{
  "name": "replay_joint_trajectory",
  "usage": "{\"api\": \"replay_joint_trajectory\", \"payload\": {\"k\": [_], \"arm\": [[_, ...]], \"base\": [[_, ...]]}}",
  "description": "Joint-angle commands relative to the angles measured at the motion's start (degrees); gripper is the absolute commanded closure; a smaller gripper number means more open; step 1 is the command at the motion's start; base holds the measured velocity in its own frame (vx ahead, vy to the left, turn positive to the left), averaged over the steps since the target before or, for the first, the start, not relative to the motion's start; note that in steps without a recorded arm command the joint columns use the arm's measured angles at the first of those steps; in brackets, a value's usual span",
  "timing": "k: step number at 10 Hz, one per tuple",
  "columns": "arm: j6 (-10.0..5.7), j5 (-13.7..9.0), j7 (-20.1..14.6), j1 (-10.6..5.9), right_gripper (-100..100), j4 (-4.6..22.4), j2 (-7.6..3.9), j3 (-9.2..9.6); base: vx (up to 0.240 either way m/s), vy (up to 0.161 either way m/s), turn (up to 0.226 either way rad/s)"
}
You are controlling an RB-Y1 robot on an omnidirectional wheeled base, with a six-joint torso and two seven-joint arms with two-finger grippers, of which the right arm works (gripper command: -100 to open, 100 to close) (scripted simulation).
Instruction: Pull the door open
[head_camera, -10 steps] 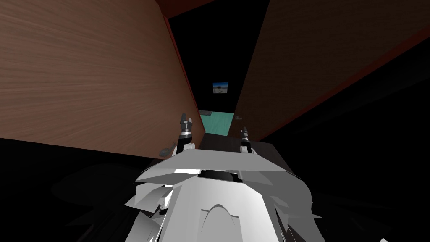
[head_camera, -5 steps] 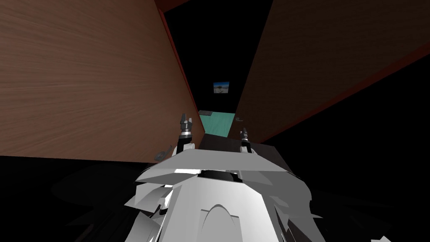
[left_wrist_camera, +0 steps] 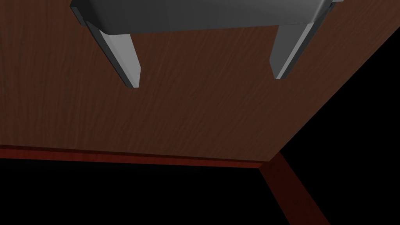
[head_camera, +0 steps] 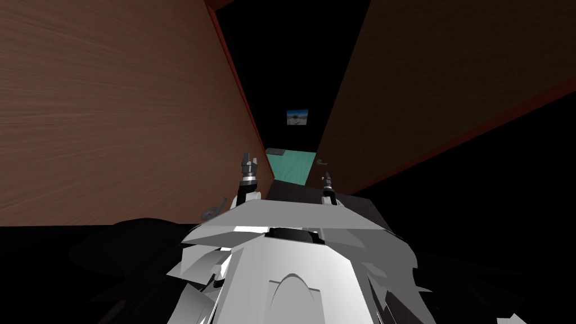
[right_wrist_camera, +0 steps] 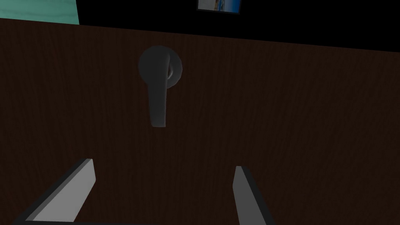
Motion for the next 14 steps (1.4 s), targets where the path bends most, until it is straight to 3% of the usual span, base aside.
{"api": "replay_joint_trajectory", "payload": {"k": [1, 7, 8, 9, 11, 12, 13, 14], "arm": [[-0.41, -0.01, -0.19, -0.90, -100, 2.13, -0.21, -0.12], [-1.73, -0.03, -0.68, -3.64, -100, 8.90, -0.71, -0.51], [-1.49, -0.02, -0.69, -3.18, -100, 7.92, -0.73, -0.44], [-1.87, -0.97, -1.25, -2.25, -100, 7.99, -1.78, -0.86], [-2.22, -1.92, -1.76, -1.28, -100, 7.97, -2.81, -1.27], [-2.22, -1.92, -1.76, -1.28, -100, 7.97, -2.81, -1.27], [-2.60, -2.98, -2.32, -0.20, -100, 7.94, -3.95, -1.72], [-2.60, -2.98, -2.32, -0.20, -100, 6.42, -3.95, -1.72]], "base": [[0.084, -0.032, 0.030], [0.073, -0.030, 0.028], [0.042, -0.015, 0.008], [0.126, 0.026, 0.197], [0.170, 0.010, 0.165], [0.139, 0.007, 0.050], [0.160, -0.001, 0.193], [0.134, -0.014, 0.094]]}}
